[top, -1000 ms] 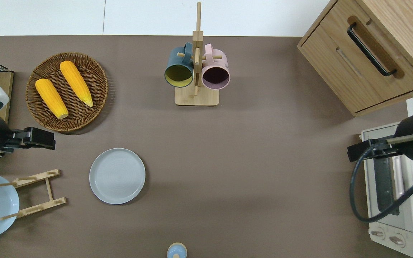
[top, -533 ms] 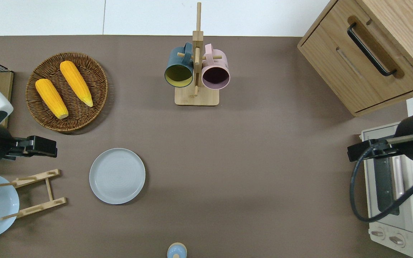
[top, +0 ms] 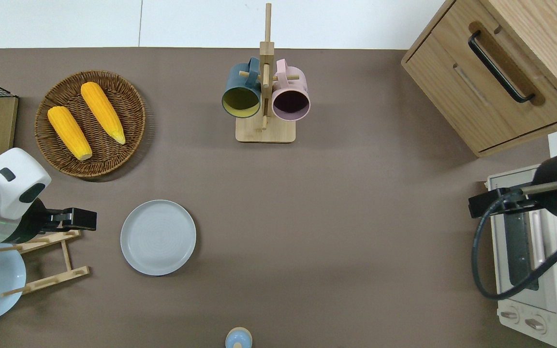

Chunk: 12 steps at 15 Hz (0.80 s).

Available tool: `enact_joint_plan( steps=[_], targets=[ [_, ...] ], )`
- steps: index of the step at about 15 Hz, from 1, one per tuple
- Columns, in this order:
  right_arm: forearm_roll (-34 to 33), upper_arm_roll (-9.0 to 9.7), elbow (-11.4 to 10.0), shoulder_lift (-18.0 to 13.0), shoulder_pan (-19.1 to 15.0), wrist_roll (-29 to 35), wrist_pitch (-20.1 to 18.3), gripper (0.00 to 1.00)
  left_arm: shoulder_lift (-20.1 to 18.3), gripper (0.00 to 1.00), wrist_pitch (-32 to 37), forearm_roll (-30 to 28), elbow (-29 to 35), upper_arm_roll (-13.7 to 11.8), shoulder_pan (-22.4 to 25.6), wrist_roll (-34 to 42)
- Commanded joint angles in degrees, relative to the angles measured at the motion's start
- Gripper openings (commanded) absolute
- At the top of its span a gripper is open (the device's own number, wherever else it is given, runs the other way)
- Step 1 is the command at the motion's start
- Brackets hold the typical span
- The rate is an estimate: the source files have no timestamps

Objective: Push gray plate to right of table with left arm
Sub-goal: 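Move the left gripper down to the edge of the gray plate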

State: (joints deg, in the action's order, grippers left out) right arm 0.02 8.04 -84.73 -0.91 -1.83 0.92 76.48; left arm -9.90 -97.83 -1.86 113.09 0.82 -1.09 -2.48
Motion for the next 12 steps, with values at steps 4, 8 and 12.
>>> enact_joint_plan(
  steps=[4,8,12],
  targets=[
    [0.25,0.92,0.53,-0.14,-1.07,0.66,-0.89,0.983,-4.07,0.99,-7.89,0.81,9.94,0.06,-0.32,-0.34],
    [0.25,0.92,0.53,-0.14,-1.07,0.66,-0.89,0.983,-4.16,0.99,-11.76,0.81,13.2,0.15,-0.32,-0.34],
    [0.25,0.92,0.53,-0.14,-1.15,0.66,-0.89,0.983,-4.33,0.99,-15.63,0.81,16.1,0.15,-0.32,-0.34]
  ],
)
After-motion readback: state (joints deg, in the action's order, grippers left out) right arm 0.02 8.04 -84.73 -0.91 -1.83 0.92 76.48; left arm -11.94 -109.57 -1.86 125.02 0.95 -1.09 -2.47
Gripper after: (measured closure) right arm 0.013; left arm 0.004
